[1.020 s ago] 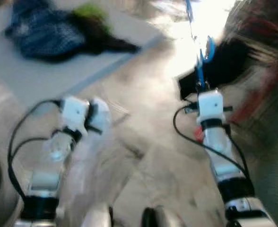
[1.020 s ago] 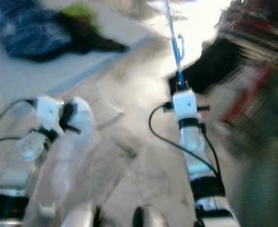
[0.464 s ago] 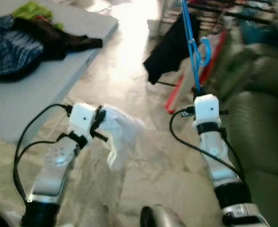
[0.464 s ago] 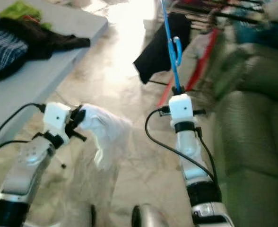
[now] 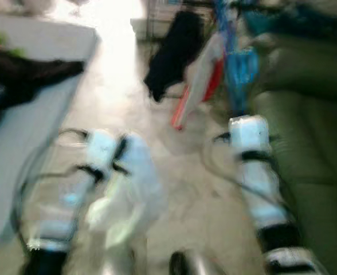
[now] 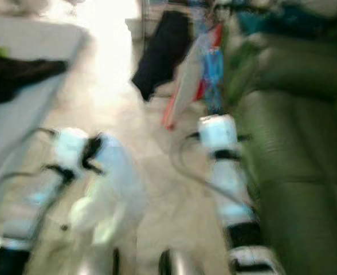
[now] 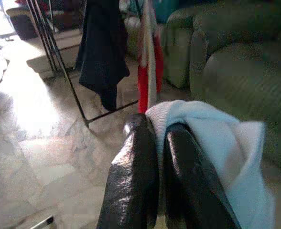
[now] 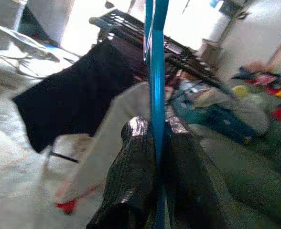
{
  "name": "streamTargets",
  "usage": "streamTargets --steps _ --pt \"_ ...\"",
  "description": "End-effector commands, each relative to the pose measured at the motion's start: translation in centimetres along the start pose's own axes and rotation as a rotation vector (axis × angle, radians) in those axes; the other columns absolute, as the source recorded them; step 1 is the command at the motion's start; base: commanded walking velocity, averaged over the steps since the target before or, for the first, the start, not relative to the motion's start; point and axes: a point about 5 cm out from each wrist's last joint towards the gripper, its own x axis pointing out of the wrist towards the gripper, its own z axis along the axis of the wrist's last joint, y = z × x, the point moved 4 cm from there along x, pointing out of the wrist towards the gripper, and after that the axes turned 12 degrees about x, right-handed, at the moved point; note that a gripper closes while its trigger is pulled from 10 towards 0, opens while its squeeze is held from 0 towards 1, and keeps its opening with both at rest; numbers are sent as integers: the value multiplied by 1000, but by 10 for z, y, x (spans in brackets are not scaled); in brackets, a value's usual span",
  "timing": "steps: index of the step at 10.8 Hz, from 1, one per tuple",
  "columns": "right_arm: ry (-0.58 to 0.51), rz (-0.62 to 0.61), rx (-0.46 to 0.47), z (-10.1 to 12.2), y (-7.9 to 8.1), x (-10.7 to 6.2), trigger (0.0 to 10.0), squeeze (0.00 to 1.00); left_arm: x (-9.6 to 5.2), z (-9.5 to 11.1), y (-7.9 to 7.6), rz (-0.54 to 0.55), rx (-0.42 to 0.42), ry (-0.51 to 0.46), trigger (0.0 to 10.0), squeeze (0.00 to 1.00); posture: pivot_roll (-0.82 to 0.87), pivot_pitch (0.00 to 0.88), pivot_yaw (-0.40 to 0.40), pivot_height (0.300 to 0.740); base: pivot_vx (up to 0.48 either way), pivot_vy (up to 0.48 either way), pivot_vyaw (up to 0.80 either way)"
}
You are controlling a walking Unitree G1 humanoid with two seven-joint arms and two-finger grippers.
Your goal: Hang hanger
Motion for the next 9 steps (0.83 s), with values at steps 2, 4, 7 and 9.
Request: streamTargets --steps 2,4,7,9 --pt "0 -28 -24 1 -14 0 10000 0 5 19 -4 -18 29 -76 10000 0 104 186 -76 740 480 0 -800" --pt "6 -26 -23 0 -13 -1 10000 0 6 21 -5 -24 35 -81 10000 0 103 189 -75 740 480 0 -800" --pt "18 -19 -24 -2 -12 -1 10000 0 5 17 -4 -7 35 -61 10000 0 104 191 -78 740 291 0 -800" --pt "25 -8 -26 -3 -10 -2 10000 0 5 16 -1 5 26 -57 10000 0 104 188 -81 740 0 0 -400"
